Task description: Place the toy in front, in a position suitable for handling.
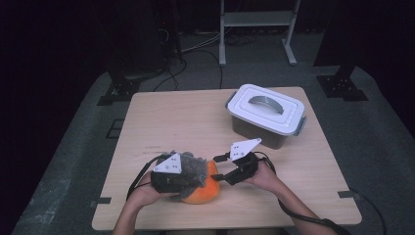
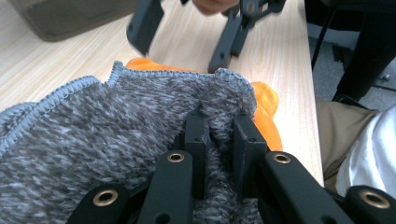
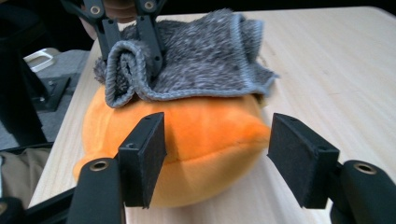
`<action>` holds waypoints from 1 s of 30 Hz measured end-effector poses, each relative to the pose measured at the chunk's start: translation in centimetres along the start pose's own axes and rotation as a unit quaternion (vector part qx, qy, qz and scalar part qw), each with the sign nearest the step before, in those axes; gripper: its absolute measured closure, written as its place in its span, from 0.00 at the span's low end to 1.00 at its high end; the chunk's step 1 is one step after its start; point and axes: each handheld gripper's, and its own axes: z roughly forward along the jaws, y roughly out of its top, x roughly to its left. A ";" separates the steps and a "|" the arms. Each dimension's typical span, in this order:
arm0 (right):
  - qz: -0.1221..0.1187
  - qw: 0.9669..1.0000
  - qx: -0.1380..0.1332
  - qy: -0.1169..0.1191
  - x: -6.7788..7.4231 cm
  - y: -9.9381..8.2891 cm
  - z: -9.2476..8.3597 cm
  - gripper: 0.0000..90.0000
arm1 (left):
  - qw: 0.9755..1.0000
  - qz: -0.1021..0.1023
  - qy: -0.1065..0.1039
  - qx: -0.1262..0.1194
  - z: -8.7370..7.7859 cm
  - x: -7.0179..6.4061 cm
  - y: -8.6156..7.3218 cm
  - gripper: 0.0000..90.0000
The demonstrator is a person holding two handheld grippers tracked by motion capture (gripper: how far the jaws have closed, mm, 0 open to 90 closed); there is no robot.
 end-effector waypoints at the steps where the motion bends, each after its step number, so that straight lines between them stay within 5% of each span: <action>1: -0.001 1.000 0.004 0.004 0.0 -0.1 0.3 0.42 | 1.000 0.001 0.002 0.003 0.1 0.0 0.0 0.87; 3: 0.016 1.000 0.010 0.013 0.1 -0.5 0.9 0.61 | 1.000 0.001 0.003 0.003 0.2 0.1 -0.1 0.87; 4: 0.016 1.000 0.010 0.013 0.1 -0.5 0.9 0.61 | 1.000 -0.001 0.004 0.001 0.2 0.1 -0.1 0.87; 5: 0.017 1.000 0.015 0.012 0.4 -0.7 1.2 0.75 | 1.000 -0.001 0.005 0.001 0.3 0.1 -0.1 0.87; 8: 0.011 1.000 0.022 0.011 0.7 -0.8 1.3 0.83 | 1.000 -0.002 0.004 -0.003 0.3 0.0 0.0 0.87; 11: 0.028 0.999 0.021 0.013 0.5 -0.8 0.8 0.88 | 1.000 -0.005 -0.002 -0.015 0.1 -0.1 0.3 0.87; 14: 0.043 0.999 0.024 0.009 0.7 -0.9 0.2 0.88 | 0.999 0.001 -0.035 -0.033 0.7 -1.0 1.3 0.87; 19: 0.044 0.999 0.028 -0.001 0.9 -1.0 -0.1 0.88 | 0.998 0.008 -0.064 -0.024 2.1 -1.9 1.7 0.87; 21: 0.046 0.998 0.030 -0.003 0.8 -1.2 -0.2 0.88 | 0.998 0.026 -0.056 0.000 2.6 -2.5 2.0 0.87; 24: 0.053 0.998 0.030 -0.005 0.8 -1.5 -0.4 0.89 | 0.999 0.044 -0.012 0.030 2.4 -2.3 2.0 0.88; 30: 0.054 0.998 0.026 -0.005 0.8 -1.6 -0.4 0.89 | 0.999 0.024 0.031 0.026 0.2 -1.0 1.1 0.88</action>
